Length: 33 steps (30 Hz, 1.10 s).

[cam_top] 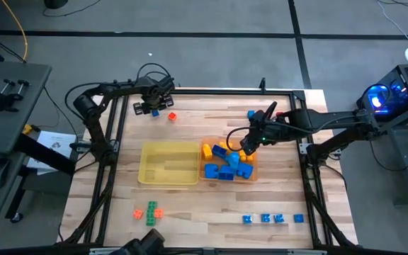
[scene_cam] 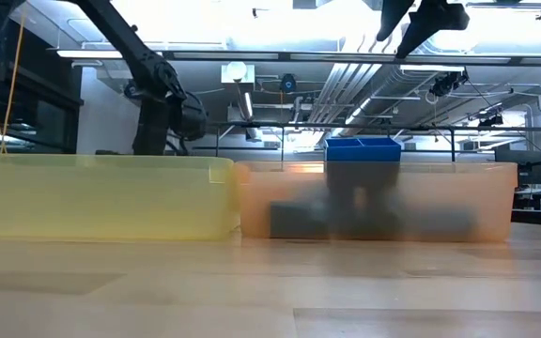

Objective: Sort blocks by size
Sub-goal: Put the small blue game piece into the yellow bin

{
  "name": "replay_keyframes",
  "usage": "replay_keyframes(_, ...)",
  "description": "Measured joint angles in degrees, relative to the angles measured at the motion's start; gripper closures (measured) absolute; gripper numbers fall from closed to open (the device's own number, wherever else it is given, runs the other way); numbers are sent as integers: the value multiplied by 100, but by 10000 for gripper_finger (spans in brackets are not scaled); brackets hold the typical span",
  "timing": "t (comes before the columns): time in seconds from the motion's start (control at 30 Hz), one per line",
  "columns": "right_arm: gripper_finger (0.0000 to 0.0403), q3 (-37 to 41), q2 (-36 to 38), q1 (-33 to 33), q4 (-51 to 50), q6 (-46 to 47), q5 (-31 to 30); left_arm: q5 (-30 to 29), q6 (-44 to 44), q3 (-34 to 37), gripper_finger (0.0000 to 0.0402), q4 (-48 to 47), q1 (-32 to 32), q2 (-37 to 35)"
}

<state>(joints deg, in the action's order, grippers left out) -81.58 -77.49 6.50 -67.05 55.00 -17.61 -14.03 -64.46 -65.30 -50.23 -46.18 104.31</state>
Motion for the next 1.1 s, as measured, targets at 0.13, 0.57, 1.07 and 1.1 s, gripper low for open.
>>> replay_keyframes(0.13,185,0,0,0,0,0,-2,-19,-35,0,209,-8,-3,75)
replay_keyframes(0.57,185,0,0,2,5,81,2,-49,177,-17,209,208,3,435)
replay_keyframes(1.07,185,0,0,2,8,153,-43,-3,369,-4,297,304,156,483)
replay_keyframes(1.1,185,0,0,2,8,153,-47,19,379,0,297,396,205,484)
